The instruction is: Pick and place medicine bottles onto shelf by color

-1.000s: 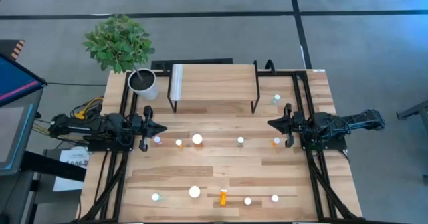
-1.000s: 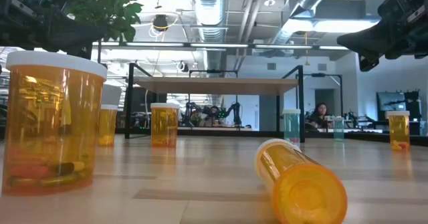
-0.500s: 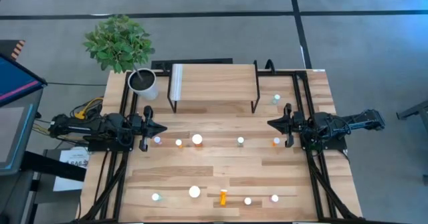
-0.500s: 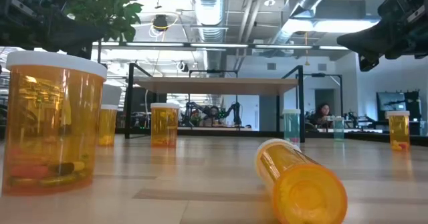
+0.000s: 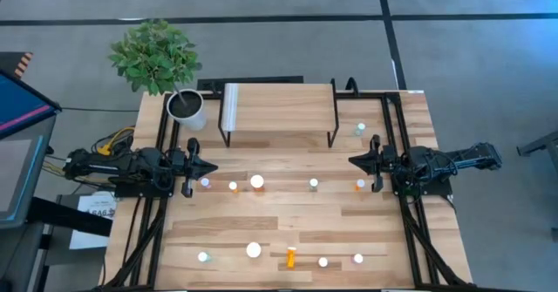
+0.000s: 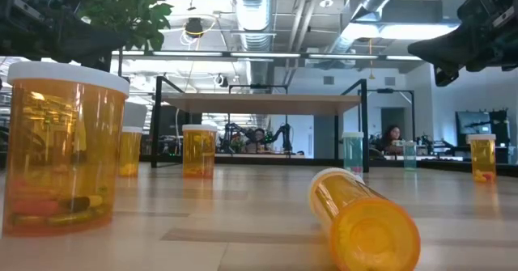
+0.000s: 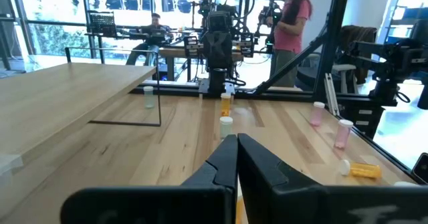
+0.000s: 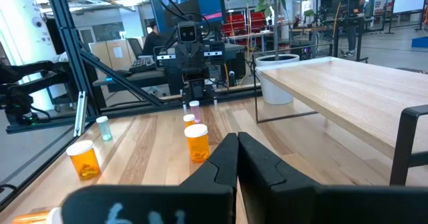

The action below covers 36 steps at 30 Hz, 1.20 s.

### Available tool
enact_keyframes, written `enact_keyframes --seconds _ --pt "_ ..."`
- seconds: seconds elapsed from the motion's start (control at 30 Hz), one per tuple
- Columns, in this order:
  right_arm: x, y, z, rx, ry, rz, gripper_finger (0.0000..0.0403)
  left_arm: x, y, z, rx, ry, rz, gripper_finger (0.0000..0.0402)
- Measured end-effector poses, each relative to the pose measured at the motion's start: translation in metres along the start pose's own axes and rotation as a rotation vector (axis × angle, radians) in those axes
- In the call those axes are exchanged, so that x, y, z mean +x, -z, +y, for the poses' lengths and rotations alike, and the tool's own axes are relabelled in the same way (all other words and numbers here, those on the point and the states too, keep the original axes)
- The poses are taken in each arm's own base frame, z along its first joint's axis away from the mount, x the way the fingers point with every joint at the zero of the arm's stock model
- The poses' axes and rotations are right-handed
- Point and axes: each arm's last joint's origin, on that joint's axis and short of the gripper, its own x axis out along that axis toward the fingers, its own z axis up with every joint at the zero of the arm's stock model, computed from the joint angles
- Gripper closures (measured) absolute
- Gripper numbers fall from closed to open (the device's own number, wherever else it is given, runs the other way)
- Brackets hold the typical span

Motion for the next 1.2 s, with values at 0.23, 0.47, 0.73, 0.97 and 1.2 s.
enact_keyframes --seconds 0.23,0.47,0.73,0.97,1.2 --pt "0.000 0.000 0.000 0.000 0.000 0.000 0.0369 0.000 0.000 0.000 0.000 0.000 0.000 0.0401" --pt "0.000 0.000 0.000 0.000 0.000 0.000 0.0369 0.000 0.000 0.000 0.000 0.000 0.000 0.0401" --pt "0.000 0.000 0.000 0.000 0.000 0.000 0.0369 0.000 0.000 0.000 -0.115 0.000 0.000 0.0401" --pt "0.000 0.000 0.000 0.000 0.000 0.000 0.0369 0.000 0.000 0.000 -0.142 -0.016 -0.005 0.0401" --pt "0.000 0.000 0.000 0.000 0.000 0.000 0.0369 -0.001 -0.017 0.000 -0.177 -0.017 -0.037 0.0397"
